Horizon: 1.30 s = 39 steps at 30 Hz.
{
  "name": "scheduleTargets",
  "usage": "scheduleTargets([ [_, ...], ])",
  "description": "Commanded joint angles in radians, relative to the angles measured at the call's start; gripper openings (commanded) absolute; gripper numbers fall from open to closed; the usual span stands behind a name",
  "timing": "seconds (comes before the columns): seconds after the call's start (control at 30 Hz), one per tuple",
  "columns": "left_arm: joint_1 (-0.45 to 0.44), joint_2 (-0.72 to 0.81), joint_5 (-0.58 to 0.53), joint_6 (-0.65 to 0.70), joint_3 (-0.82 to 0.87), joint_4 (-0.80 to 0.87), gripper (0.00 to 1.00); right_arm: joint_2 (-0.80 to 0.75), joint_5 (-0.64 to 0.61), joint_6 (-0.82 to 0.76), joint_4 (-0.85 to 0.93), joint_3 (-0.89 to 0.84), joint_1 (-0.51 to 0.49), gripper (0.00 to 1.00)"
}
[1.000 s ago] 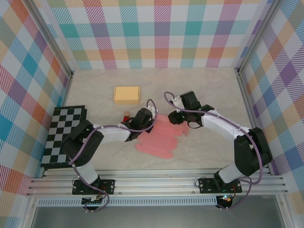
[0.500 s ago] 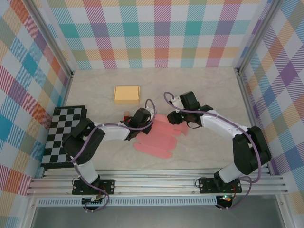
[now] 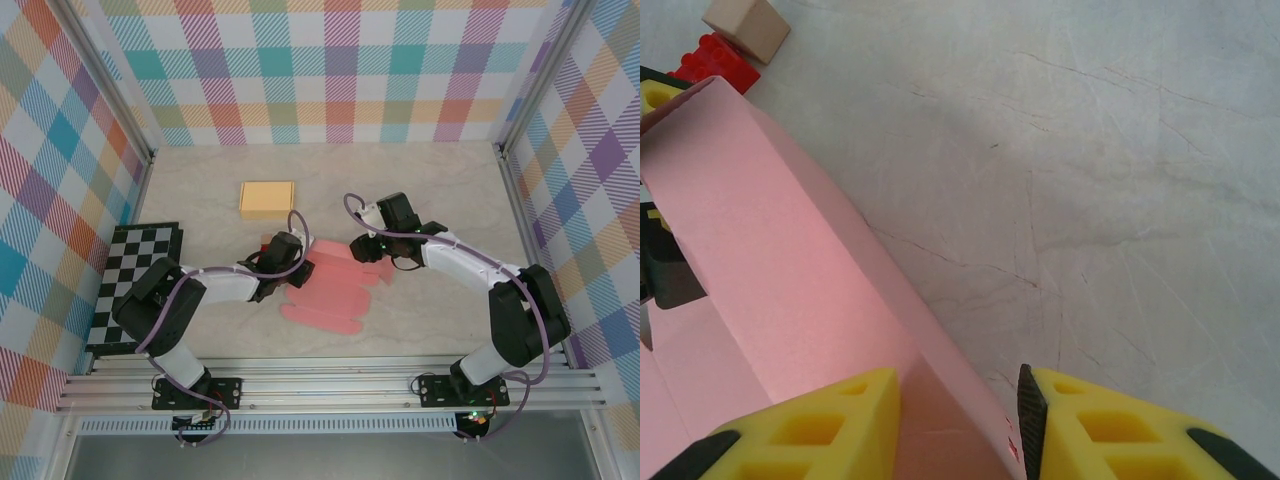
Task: Fold the paper box
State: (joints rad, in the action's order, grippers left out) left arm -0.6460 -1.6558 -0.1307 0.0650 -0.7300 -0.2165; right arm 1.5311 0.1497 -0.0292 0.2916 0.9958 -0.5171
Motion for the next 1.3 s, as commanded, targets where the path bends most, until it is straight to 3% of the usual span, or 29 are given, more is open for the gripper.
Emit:
scheduleTargets([
  [0.0,0.016,-0.005,-0.060,-0.043,-0.032,0.000,0.45,0.027,0.015,0.022,0.056,0.005,-0.003,0.37],
  [0.33,0.017,-0.124,-0.212,-0.091,-0.158,0.035,0.37,0.039,0.042,0.079,0.046,0.009,-0.016,0.36],
  [0.4,0.017,-0.138,-0.213,-0.091,-0.176,0.046,0.32,0.044,0.036,0.086,0.042,0.004,-0.018,0.36],
  [0.53,0.017,-0.166,-0.286,-0.104,-0.202,0.081,0.12,0.046,-0.001,0.107,0.035,-0.010,-0.018,0.36],
  [0.7,0.020,-0.168,-0.286,-0.101,-0.186,0.079,0.10,0.050,-0.009,0.123,0.024,-0.020,-0.019,0.36],
  [0.83,0.056,-0.128,-0.164,-0.096,-0.147,0.052,0.23,0.057,-0.006,0.128,0.024,-0.017,-0.019,0.36],
  [0.97,0.123,-0.092,0.010,-0.122,-0.115,0.024,0.47,0.062,0.005,0.138,0.018,-0.014,-0.018,0.36],
  [1.1,0.172,-0.076,0.083,-0.174,-0.098,0.004,0.51,0.069,0.008,0.146,0.016,-0.014,-0.018,0.36],
  [1.27,0.222,-0.029,0.164,-0.247,0.007,-0.145,0.53,0.076,0.020,0.152,0.011,-0.013,-0.018,0.36],
])
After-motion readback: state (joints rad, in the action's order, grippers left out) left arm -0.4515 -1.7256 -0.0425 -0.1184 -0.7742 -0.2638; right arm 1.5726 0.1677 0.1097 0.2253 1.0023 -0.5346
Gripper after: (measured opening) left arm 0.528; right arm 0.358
